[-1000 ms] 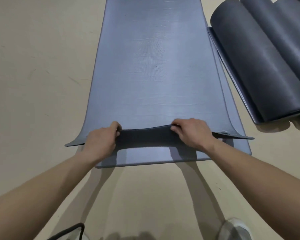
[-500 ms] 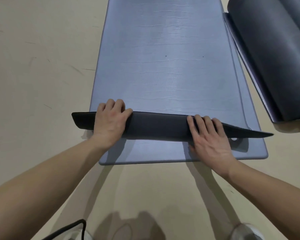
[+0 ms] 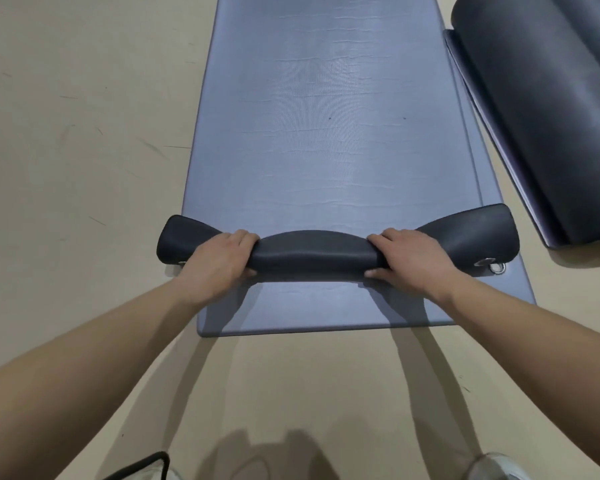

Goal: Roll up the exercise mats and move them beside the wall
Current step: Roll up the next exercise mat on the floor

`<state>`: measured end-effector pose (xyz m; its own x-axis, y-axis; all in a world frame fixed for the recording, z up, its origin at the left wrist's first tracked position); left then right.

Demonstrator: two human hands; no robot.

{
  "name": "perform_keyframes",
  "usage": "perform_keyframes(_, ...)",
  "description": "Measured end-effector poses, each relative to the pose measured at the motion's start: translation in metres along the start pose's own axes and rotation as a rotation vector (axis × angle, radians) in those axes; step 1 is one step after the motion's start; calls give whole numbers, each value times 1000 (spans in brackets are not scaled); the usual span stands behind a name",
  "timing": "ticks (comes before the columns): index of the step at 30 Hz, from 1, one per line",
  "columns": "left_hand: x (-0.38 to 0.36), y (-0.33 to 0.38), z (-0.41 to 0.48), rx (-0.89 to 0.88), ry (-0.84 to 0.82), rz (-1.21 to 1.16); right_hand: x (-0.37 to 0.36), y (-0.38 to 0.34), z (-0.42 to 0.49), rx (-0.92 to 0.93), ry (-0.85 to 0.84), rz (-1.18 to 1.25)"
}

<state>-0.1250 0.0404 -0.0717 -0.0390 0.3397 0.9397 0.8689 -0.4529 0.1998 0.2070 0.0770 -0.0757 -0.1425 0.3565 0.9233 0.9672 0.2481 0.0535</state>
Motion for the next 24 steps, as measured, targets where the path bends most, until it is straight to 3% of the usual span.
perform_keyframes(4, 13, -6, -19, 20, -51, -187, 14, 23, -18, 35, -49, 122)
perform_keyframes(8, 9, -2, -20, 18, -157, -173, 8, 32, -17, -2, -279, 228)
perform_keyframes(12, 18, -14, 10, 110, -292, -169, 14, 30, 3, -50, -390, 344)
perform_keyframes(14, 20, -17, 20, 141, -321, -186, 19, 30, 9, -44, -328, 300)
perform_keyframes(16, 19, -15, 24, 187, -287, -171, 17, 30, 7, -58, -115, 203)
perform_keyframes(18, 17, -11, 25, 250, -211, -146, 9, 21, -3, -137, 104, 109)
perform_keyframes(20, 16, -1, 23, 286, -102, -64, 0, 5, -11, -241, 217, 58)
perform_keyframes(24, 1, 29, 14, 25, 268, 154, -5, 0, -5, -282, 228, 116)
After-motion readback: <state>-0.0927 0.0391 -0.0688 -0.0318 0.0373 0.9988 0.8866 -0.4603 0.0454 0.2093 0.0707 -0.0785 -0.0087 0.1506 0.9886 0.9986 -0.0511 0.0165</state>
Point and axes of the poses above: each hand's wrist, its own z-axis towards the middle knuckle, its own x-axis out of the back of the hand, y = z × x, the point moved 1 cm from there along z, towards the middle knuckle, and after that the axes turned 14 degrees about -x, right-handed, at the moved point
